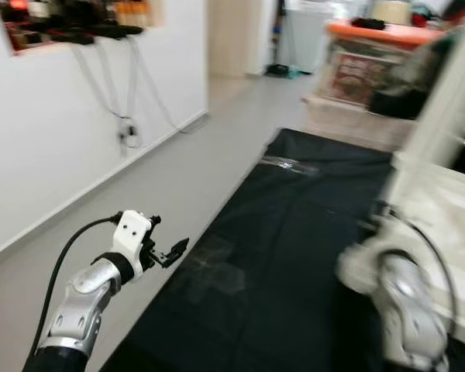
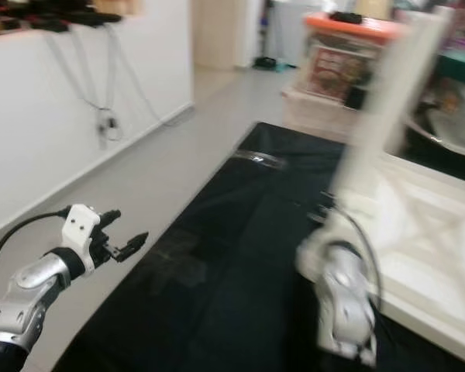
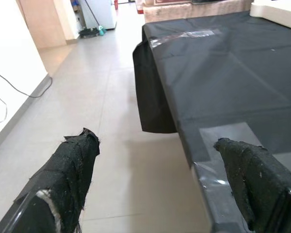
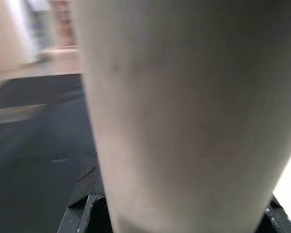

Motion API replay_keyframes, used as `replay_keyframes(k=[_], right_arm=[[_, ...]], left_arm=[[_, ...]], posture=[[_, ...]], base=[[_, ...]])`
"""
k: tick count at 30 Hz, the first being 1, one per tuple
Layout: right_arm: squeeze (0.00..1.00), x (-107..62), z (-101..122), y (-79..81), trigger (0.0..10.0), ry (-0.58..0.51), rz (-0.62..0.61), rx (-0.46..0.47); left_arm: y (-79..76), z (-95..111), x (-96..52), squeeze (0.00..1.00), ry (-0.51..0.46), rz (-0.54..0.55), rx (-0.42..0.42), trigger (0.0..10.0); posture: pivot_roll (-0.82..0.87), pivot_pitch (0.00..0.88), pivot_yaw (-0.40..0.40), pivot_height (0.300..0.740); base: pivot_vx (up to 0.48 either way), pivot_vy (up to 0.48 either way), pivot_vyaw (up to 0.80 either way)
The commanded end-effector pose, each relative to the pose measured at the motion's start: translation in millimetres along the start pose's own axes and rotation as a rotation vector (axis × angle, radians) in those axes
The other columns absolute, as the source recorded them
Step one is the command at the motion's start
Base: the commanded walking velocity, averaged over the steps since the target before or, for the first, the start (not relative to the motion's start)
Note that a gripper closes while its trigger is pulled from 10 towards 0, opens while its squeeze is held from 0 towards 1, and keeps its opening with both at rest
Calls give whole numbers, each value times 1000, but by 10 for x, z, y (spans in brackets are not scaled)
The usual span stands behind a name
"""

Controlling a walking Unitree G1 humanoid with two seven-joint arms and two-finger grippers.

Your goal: Building children table

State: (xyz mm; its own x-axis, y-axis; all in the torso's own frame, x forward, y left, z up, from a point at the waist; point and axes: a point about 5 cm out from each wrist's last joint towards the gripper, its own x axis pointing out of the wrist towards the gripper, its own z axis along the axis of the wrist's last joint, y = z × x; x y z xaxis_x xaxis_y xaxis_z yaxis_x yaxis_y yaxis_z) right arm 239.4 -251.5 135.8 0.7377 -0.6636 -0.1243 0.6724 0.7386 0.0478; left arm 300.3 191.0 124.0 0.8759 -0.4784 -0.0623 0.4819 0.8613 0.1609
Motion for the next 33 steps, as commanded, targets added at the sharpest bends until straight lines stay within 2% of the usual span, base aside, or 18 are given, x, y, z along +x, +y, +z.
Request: replay_keyframes(k=[1, 3, 4, 7, 8, 9, 10, 14, 15, 17, 19, 21, 22, 23, 26, 30, 31, 33], right_arm=[[0, -168, -367, -163, 0, 199, -135, -78], [0, -200, -360, -156, 0, 198, -139, -76], [0, -191, -282, -20, 10000, 162, -29, -46], [0, -133, -49, 302, 10000, 54, 177, 39], [0, -133, -49, 302, 10000, 54, 177, 39], [94, -119, 46, 331, 10000, 12, 187, 72], [1000, -74, 213, 358, 10000, -59, 193, 136], [1000, 33, 328, 342, 10000, -82, 212, 132], [0, 95, 405, 314, 10000, -102, 229, 133], [0, 156, 496, 275, 10000, -125, 247, 139], [0, 211, 694, 337, 10000, -168, 426, 219], [0, 127, 810, 439, 10000, -216, 683, 262], [0, 127, 810, 439, 10000, -216, 683, 262], [0, 35, 822, 499, 10000, -228, 851, 248], [0, -206, 657, 610, 10000, -183, 1191, 162], [0, -387, 447, 695, 10000, -105, 1387, 92], [0, -519, 304, 756, 10000, -49, 1533, 47], [0, -555, 266, 786, 10000, -43, 1578, 21]], left_arm=[[-39, -3, 23, 0, 9, -25, 8, 10000], [-40, -3, 23, 0, 9, -26, 8, 10000], [-46, -5, 30, 0, 11, -30, 7, 10000], [-49, -4, 51, 0, 12, -36, 8, 10000], [-49, -4, 51, 0, 12, -36, 8, 10000], [-46, 1, 59, 0, 11, -36, 8, 10000], [-36, 10, 65, 0, 7, -34, 8, 10000], [-33, 12, 48, 0, 4, -31, 8, 10000], [-37, 7, 31, 0, 5, -30, 7, 10000], [-42, 1, 11, 0, 5, -28, 6, 10000], [-26, -20, -1, 0, 13, -21, 6, 10000], [-20, -15, 11, 0, 12, -23, 6, 10000], [-20, -15, 11, 0, 12, -23, 6, 10000], [-23, -12, 28, 0, 13, -27, 8, 10000], [-43, -6, 83, 0, 11, -35, 12, 10000], [-69, 13, 118, 0, 2, -38, 11, 10000], [-84, 28, 116, 0, -5, -39, 9, 10000], [-80, 26, 98, 0, -4, -38, 9, 10000]], posture=[[84, 0, -50, 740], [82, 0, -48, 740], [73, 0, -43, 740], [73, 0, -46, 740], [73, 0, -46, 740], [72, 0, -47, 740], [77, 0, -51, 740], [86, 0, -57, 740], [86, 0, -57, 740], [87, 0, -58, 740], [88, 0, -57, 740], [80, 0, -51, 740], [80, 0, -51, 740], [79, 0, -48, 740], [77, 0, -47, 740], [93, 0, -58, 740], [108, 0, -67, 740], [108, 0, -67, 740]], base=[[0, 0, 0], [0, 0, 0], [0, 0, 0], [0, 0, 0], [0, 0, 0], [0, 0, 0], [0, 0, 0], [0, 0, 0], [0, 0, 0], [0, 0, 0], [0, 0, 0], [0, 0, 0], [0, 0, 0], [0, 0, 0], [0, 0, 0], [0, 0, 0], [0, 0, 0], [0, 0, 0]])
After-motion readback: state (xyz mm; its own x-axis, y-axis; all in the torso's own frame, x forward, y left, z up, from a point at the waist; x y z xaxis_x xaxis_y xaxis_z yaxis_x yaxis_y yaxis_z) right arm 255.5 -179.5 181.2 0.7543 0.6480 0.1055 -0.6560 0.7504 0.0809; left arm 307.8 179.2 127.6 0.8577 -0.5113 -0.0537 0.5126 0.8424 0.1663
